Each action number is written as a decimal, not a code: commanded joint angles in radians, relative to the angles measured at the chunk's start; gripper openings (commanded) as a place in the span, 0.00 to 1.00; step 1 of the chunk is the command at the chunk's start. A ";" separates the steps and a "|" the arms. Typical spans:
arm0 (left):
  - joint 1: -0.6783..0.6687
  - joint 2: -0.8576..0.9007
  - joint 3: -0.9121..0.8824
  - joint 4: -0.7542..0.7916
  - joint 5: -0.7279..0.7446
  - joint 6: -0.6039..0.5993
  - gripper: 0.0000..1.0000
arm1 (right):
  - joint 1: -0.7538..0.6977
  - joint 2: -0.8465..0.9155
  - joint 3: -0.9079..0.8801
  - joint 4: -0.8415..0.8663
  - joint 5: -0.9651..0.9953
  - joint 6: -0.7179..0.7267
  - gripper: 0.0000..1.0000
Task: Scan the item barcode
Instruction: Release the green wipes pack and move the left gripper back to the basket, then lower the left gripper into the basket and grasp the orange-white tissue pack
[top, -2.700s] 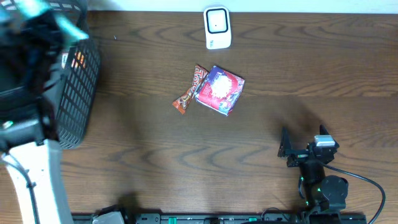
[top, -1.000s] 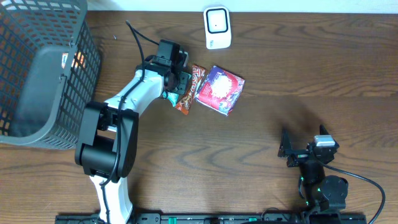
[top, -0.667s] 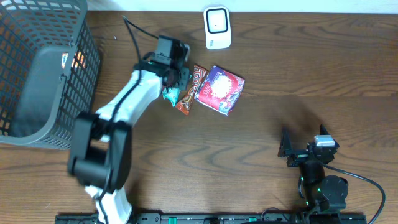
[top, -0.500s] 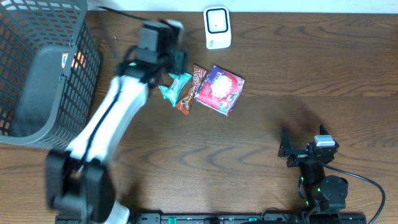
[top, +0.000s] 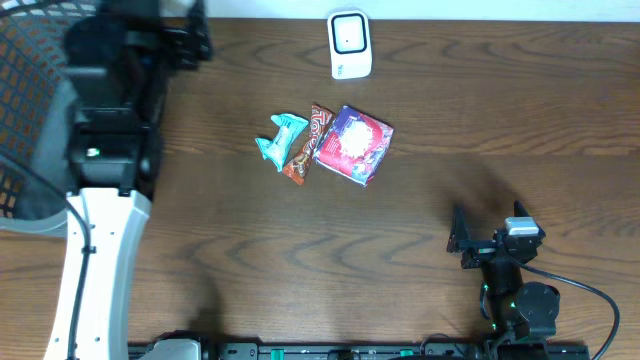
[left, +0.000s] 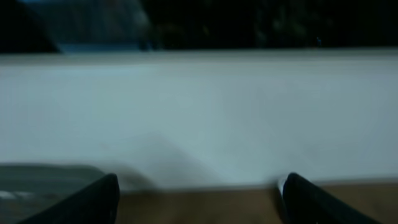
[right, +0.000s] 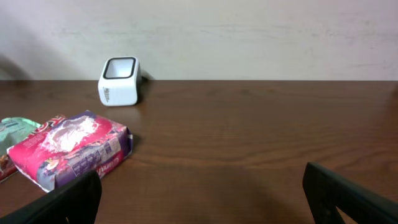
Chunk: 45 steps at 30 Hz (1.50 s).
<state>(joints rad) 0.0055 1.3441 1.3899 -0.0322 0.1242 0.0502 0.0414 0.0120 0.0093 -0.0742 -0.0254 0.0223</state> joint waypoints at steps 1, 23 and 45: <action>0.103 -0.013 0.011 0.063 -0.014 -0.027 0.84 | 0.000 -0.005 -0.003 -0.001 0.008 0.014 0.99; 0.514 0.248 0.011 0.157 -0.004 -0.277 0.98 | 0.000 -0.005 -0.003 -0.001 0.008 0.014 0.99; 0.511 0.489 0.023 0.064 0.043 -0.303 0.98 | 0.000 -0.005 -0.003 -0.002 0.008 0.014 0.99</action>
<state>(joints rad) 0.5198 1.8011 1.3891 0.0269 0.1734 -0.2398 0.0414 0.0120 0.0090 -0.0738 -0.0254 0.0223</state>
